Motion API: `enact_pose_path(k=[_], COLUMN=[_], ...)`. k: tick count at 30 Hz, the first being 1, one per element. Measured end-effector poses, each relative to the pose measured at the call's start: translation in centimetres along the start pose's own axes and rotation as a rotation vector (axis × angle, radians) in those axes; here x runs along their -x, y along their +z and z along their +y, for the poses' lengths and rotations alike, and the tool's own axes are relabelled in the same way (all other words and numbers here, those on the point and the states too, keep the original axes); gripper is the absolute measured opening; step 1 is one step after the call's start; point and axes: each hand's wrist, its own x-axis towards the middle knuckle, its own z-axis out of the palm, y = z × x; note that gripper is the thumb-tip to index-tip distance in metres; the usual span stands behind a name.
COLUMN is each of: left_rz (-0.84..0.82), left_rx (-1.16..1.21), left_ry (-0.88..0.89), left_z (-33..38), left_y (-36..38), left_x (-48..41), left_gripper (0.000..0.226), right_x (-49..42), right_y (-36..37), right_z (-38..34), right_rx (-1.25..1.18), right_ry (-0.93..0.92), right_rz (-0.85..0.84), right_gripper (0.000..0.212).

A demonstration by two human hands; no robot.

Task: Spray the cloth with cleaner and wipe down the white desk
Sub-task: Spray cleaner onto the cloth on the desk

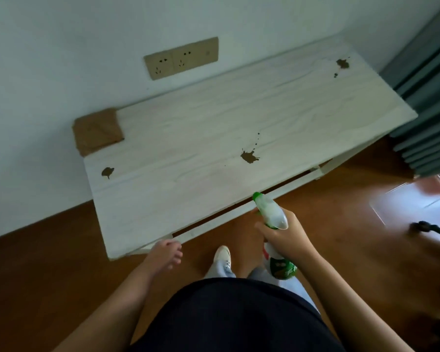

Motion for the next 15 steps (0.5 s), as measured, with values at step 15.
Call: enact_pose_path(k=[15], left_rz=[0.249], left_rx=[0.31], left_ry=[-0.016], left_z=[12.2], left_y=[-3.0], left_x=[-0.7], left_gripper=[0.019], right_x=[-15.7], right_y=[-3.2], right_z=[-7.0], right_rx=[0.05], right_ry=[-0.117], right_rz=[-0.325], right_gripper=[0.014])
